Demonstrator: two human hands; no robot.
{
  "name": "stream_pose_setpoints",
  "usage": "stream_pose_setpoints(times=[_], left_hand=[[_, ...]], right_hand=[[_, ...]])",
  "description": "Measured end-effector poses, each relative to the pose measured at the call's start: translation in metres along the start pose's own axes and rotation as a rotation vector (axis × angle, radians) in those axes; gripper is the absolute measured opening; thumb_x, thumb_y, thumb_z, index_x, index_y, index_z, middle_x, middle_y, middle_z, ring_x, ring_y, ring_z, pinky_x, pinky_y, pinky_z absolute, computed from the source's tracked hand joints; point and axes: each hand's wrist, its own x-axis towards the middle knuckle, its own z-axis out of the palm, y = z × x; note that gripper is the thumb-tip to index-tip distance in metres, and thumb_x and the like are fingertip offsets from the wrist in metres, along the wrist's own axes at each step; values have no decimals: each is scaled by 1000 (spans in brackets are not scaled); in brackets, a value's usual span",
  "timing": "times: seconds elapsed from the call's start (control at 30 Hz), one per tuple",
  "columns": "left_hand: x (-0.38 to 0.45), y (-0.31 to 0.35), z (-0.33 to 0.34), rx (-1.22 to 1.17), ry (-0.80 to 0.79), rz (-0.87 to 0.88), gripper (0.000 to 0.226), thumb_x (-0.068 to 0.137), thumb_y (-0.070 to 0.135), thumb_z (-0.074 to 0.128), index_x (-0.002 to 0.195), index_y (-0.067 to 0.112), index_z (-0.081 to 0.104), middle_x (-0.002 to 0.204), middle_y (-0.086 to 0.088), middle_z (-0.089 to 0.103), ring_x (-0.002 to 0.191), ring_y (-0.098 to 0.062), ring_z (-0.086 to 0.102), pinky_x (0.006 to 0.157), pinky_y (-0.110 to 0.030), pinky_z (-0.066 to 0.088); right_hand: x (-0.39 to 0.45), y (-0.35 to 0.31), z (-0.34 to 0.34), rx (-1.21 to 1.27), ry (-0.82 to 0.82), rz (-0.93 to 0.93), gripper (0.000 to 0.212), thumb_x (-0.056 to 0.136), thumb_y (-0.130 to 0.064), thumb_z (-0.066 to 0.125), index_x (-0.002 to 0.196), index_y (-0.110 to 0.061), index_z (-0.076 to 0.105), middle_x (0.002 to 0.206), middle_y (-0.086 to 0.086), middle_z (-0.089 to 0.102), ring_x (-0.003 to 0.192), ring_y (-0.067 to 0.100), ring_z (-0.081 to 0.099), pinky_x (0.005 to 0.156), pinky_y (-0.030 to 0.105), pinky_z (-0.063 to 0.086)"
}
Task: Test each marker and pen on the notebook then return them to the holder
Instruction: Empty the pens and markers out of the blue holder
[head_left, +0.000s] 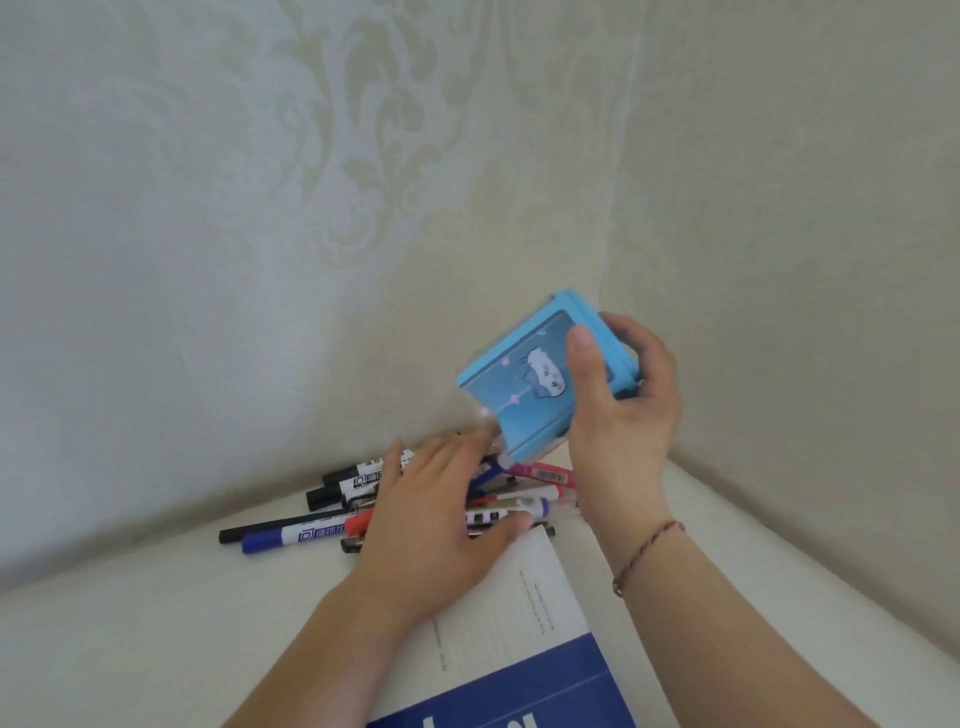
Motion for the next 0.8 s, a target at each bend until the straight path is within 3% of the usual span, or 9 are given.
stream_pose_setpoints(times=[0.1,0.17,0.27,0.37,0.5,0.6,0.67,0.73,0.8], left_hand=[[3,-12,3,114,117,-1,36,89,44,58,124,36,53,120,11,64,112,-20,57,103,-54,39],[4,-17,-1,199,103,-128,28,92,33,56,120,35,61,119,10,65,111,-22,55,104,-53,36],[2,-15,0,224,72,-233,50,87,26,53,136,34,49,138,9,51,130,-23,41,113,-58,20],[0,-3,-5,77,196,-125,73,75,38,53,145,30,35,143,8,45,136,-20,35,115,-59,20],[-3,18,-11,-534,203,-60,116,65,57,80,148,46,0,145,39,22,133,16,26,110,-17,28],[-3,15,-10,-801,357,-53,116,62,31,90,146,44,11,138,23,44,130,-10,49,103,-34,49],[-2,14,-15,-812,466,-50,110,60,31,88,146,38,20,134,19,47,126,-11,52,97,-33,53],[-1,13,-18,-765,518,-83,108,61,32,85,148,33,22,135,24,44,126,2,48,93,-17,51],[-1,10,-16,-654,515,-113,114,60,43,83,151,37,15,142,17,43,129,-3,47,95,-23,51]], right_hand=[[1,-7,-2,-21,9,-101,29,76,-47,71,100,-34,64,117,5,59,104,23,62,89,44,53],[8,-12,-7,18,117,-136,26,79,-44,70,99,-31,62,114,8,62,99,22,62,85,39,54],[18,-21,-13,185,230,-59,19,87,-34,68,100,-22,60,98,-2,62,81,5,61,70,20,51],[21,-21,-11,273,212,120,17,88,-35,68,95,-20,61,86,-6,64,73,5,62,68,22,51],[8,-10,6,341,-89,557,41,84,-48,67,107,-14,65,99,5,73,89,24,70,79,43,58],[-4,-10,13,302,-457,820,59,89,-59,53,122,-11,62,113,13,72,103,30,69,90,50,54],[-5,-11,8,151,-620,760,60,88,-64,48,125,-17,60,117,8,70,105,25,69,93,47,53],[-2,-10,0,-93,-679,497,76,73,-75,54,134,-30,46,127,1,61,106,14,66,90,38,56],[-1,-12,-6,-196,-766,251,92,63,-75,64,141,-44,25,136,-9,44,115,4,56,88,31,56]])
